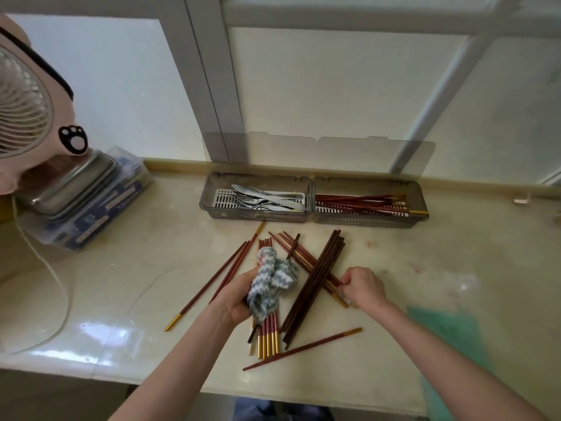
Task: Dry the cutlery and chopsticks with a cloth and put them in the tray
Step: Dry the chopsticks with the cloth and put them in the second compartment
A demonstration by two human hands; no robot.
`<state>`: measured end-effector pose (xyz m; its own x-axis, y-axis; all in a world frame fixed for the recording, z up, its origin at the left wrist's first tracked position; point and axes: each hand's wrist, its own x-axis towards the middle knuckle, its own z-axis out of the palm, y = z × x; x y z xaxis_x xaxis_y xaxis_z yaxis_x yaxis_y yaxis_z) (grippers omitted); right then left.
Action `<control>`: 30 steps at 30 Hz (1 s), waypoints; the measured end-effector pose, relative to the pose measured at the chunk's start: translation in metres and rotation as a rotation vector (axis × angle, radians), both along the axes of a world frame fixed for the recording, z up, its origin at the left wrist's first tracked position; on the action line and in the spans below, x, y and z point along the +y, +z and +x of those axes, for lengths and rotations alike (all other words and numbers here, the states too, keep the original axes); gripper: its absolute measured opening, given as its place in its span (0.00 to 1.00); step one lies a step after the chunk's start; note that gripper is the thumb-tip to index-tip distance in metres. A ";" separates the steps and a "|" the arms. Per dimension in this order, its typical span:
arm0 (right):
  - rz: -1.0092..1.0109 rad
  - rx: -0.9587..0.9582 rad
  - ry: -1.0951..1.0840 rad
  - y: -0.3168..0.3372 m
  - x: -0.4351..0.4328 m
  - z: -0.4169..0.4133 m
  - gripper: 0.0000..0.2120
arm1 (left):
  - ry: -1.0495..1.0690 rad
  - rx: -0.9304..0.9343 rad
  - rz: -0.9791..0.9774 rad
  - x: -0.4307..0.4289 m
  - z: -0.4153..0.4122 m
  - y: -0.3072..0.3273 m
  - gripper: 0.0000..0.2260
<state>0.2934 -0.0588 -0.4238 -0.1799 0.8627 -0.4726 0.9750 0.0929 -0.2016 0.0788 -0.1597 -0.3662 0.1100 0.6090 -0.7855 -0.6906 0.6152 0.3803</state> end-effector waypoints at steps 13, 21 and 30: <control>0.119 -0.562 0.168 0.108 0.031 0.026 0.14 | -0.039 0.000 0.001 0.003 0.003 -0.008 0.18; -0.294 0.140 -0.026 0.156 0.049 0.058 0.05 | 0.167 -0.056 0.073 0.006 0.007 -0.014 0.13; -0.461 0.446 0.071 0.107 -0.004 -0.014 0.11 | 0.149 0.081 0.331 0.013 0.022 0.000 0.17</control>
<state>0.2796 -0.0629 -0.3164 -0.4935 0.5682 -0.6584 0.7832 -0.0389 -0.6206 0.1012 -0.1464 -0.3659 -0.0536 0.8364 -0.5456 -0.7231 0.3443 0.5989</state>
